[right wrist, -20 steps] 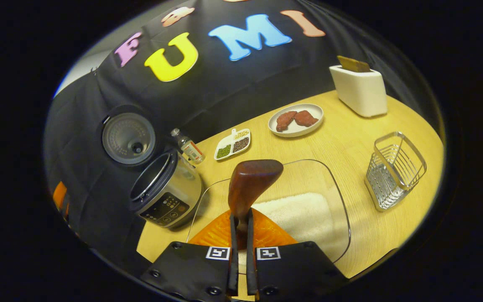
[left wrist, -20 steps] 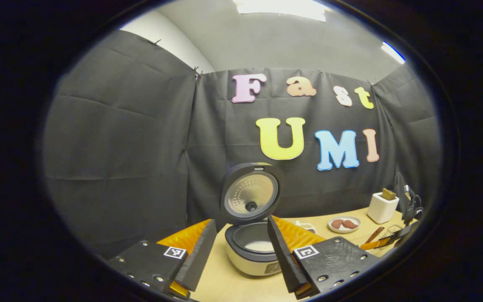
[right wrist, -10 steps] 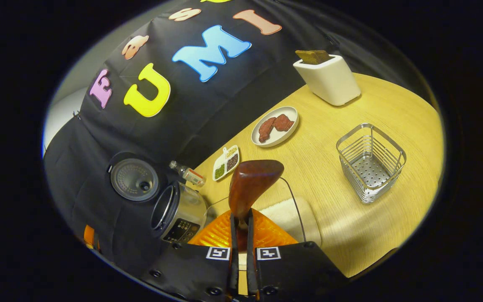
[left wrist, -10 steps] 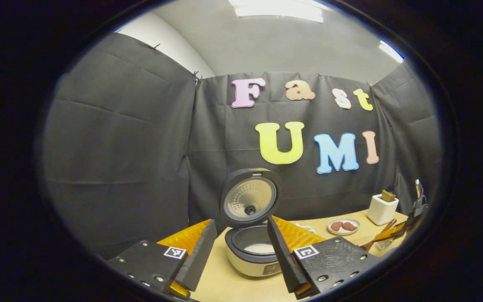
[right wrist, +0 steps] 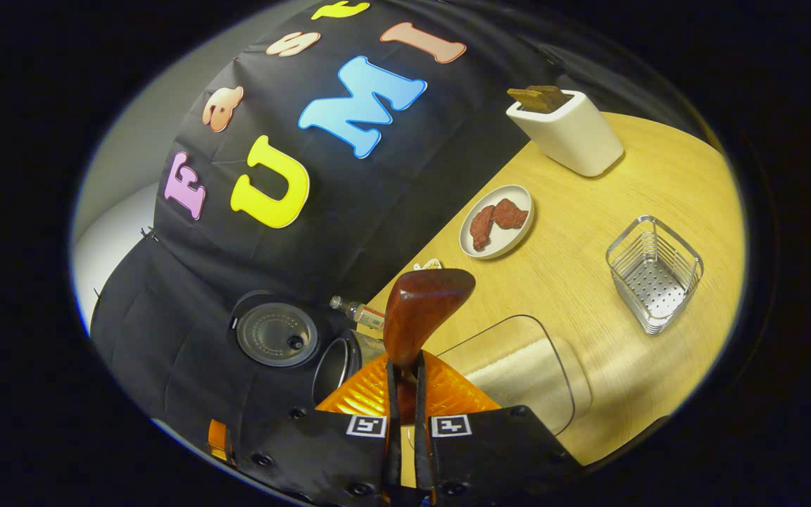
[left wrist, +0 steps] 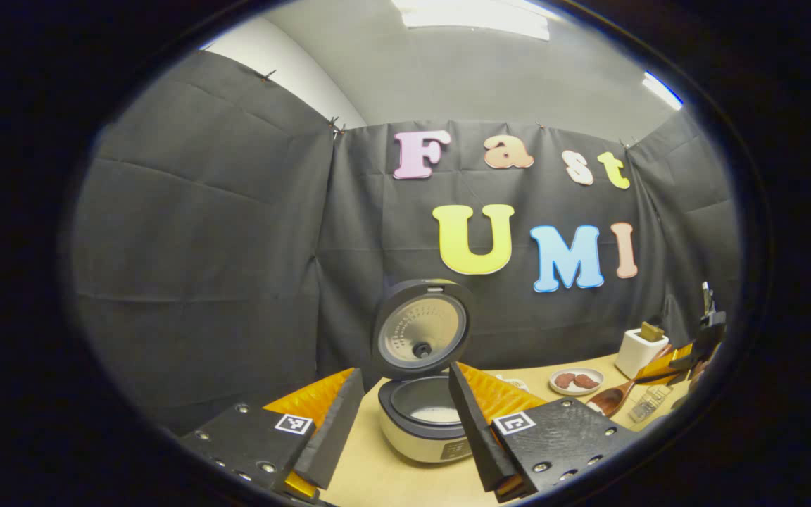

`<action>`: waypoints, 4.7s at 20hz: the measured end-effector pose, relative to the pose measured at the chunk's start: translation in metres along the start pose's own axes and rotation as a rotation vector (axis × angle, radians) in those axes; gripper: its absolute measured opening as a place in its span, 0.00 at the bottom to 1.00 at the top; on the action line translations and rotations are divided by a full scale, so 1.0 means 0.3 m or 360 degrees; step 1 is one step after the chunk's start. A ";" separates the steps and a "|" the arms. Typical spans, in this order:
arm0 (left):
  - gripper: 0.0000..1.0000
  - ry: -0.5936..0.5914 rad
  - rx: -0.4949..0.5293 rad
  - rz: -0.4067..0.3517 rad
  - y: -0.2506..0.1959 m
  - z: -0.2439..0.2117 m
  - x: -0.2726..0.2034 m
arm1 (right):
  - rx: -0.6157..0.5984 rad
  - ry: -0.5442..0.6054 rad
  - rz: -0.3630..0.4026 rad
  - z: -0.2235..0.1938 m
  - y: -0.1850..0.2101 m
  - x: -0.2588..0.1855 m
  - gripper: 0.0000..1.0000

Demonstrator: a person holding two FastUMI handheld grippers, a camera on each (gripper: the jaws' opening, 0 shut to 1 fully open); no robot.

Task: Close the left gripper, press the button to open the rice cooker; take a wooden spoon from the chopstick holder with the right hand, scoop a spoonful of rice and pour it into the rice cooker, then put the wooden spoon back into the chopstick holder.

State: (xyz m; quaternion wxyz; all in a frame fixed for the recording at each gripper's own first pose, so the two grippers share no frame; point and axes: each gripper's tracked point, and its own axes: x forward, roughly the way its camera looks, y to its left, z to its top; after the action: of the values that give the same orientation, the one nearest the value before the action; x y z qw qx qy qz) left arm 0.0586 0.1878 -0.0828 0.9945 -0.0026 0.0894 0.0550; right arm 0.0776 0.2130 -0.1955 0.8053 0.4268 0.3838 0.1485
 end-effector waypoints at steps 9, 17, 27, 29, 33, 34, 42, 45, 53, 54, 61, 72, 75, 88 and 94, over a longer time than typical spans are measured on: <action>0.75 0.0029 0.0001 0.0106 0.152 -0.036 -0.017 | -0.0049 0.0061 0.0198 -0.033 0.251 0.144 0.09; 0.75 0.0060 -0.0003 0.0223 0.288 -0.080 -0.049 | -0.0133 0.0137 0.0315 -0.113 0.430 0.301 0.09; 0.78 0.0111 -0.0019 0.0366 0.392 -0.128 -0.085 | -0.0338 0.0226 0.0393 -0.261 0.580 0.488 0.09; 0.75 0.0117 -0.0016 0.0389 0.403 -0.136 -0.091 | -0.0410 0.0239 0.0390 -0.292 0.588 0.514 0.09; 0.75 0.0141 -0.0026 0.0430 0.424 -0.161 -0.094 | -0.0613 0.0259 0.0351 -0.361 0.587 0.607 0.09; 0.75 0.0144 -0.0027 0.0440 0.431 -0.168 -0.103 | -0.0671 0.0263 0.0344 -0.373 0.585 0.621 0.09; 0.77 0.0151 -0.0032 0.0511 0.497 -0.205 -0.179 | -0.1139 0.0252 0.0310 -0.455 0.589 0.711 0.09; 0.75 0.0151 -0.0027 0.0517 0.490 -0.204 -0.170 | -0.1432 0.0171 0.0276 -0.453 0.594 0.722 0.09; 0.78 0.0142 -0.0029 0.0493 0.466 -0.202 -0.149 | -0.2313 -0.0143 0.0291 -0.442 0.666 0.688 0.09; 0.75 0.0141 -0.0029 0.0489 0.460 -0.203 -0.148 | -0.2371 -0.0177 0.0290 -0.440 0.674 0.676 0.09; 0.75 0.0113 -0.0029 0.0435 0.431 -0.155 -0.120 | -0.1931 -0.0082 0.0287 -0.401 0.649 0.609 0.06; 0.77 0.0017 -0.0020 0.0150 0.204 -0.052 -0.010 | -0.0976 -0.0105 0.0238 -0.073 0.538 0.318 0.09; 0.78 -0.0021 -0.0010 0.0064 0.109 -0.015 0.027 | -0.0936 -0.0187 0.0158 0.036 0.442 0.223 0.05; 0.75 -0.0018 -0.0016 -0.0187 -0.258 -0.002 0.053 | -0.0863 -0.0429 -0.0246 0.401 0.003 -0.112 0.09; 0.75 -0.0008 -0.0015 -0.0224 -0.348 0.008 0.046 | -0.0882 -0.0460 -0.0412 0.500 -0.195 -0.232 0.09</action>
State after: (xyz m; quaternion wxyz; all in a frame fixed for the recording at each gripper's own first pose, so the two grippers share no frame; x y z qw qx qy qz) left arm 0.0839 0.0855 -0.0834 0.9961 -0.0135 0.0862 -0.0147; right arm 0.1380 0.0529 -0.1569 0.9489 0.1562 0.2617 0.0817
